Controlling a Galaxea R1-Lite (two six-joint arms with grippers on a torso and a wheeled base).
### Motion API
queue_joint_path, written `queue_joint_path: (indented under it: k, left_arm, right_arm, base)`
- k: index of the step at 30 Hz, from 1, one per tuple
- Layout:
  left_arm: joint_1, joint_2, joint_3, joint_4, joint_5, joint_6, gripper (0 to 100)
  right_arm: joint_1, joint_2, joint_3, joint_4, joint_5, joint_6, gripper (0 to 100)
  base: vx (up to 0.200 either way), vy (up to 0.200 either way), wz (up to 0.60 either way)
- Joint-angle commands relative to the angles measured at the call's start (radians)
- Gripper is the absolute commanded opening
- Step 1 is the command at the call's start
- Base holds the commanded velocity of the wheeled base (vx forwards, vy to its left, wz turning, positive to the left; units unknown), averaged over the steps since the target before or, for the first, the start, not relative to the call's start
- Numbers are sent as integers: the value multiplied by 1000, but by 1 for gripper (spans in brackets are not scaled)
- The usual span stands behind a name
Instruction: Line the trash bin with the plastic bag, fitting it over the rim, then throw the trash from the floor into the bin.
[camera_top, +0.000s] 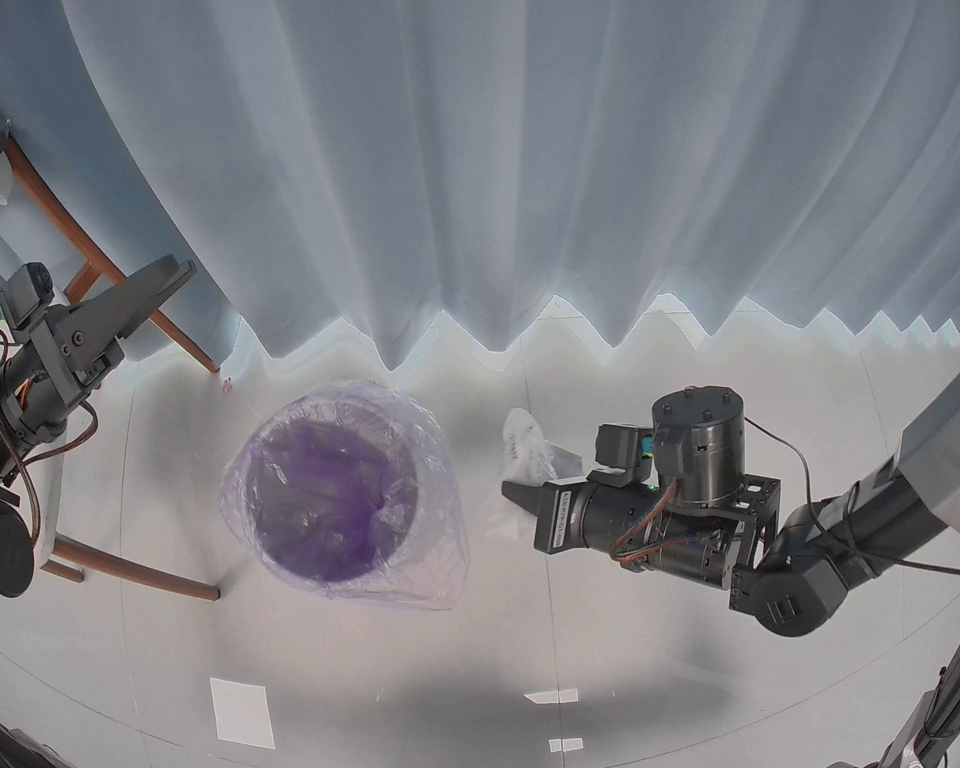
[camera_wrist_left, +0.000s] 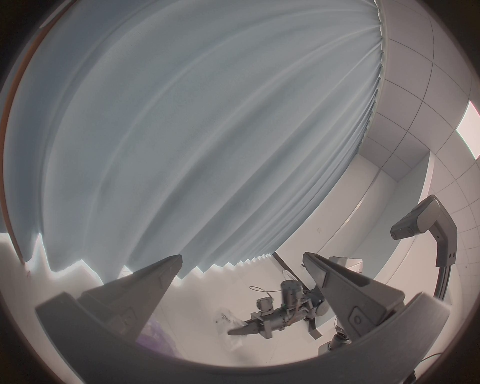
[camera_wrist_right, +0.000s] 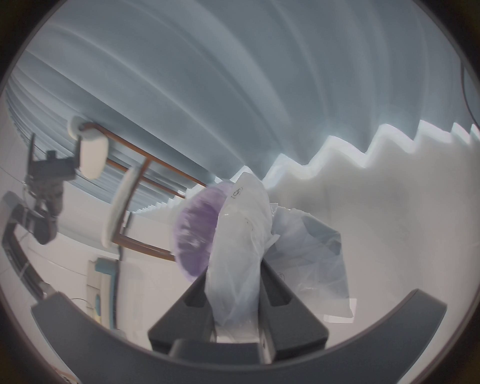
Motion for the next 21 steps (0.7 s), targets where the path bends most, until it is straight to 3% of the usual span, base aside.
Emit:
queue_joint_path:
  k: [1, 5, 10, 13, 21]
  left_arm:
    - [-37, -30, 6, -1, -3, -4, 100]
    - [-75, -53, 20, -1, -5, -7, 100]
    - [-175, -84, 40, -1, -5, 4, 100]
    - [-181, -108, 42, -1, -6, -2, 100]
    - [-195, -110, 51, -1, -6, -1, 100]
  right_arm:
    - [109, -54, 19, -47, 9, 45, 0]
    - [127, 27, 12, -137, 6, 47, 0]
    - [127, 279, -54, -442, -7, 33, 0]
    - [129, 360, -107, -458, -47, 21, 0]
    - [117, 528, -340, -456, -69, -19, 0]
  base:
    - [0, 200, 0]
    - [0, 200, 0]
    - [0, 80, 0]
    - [0, 0, 0]
    - [0, 0, 0]
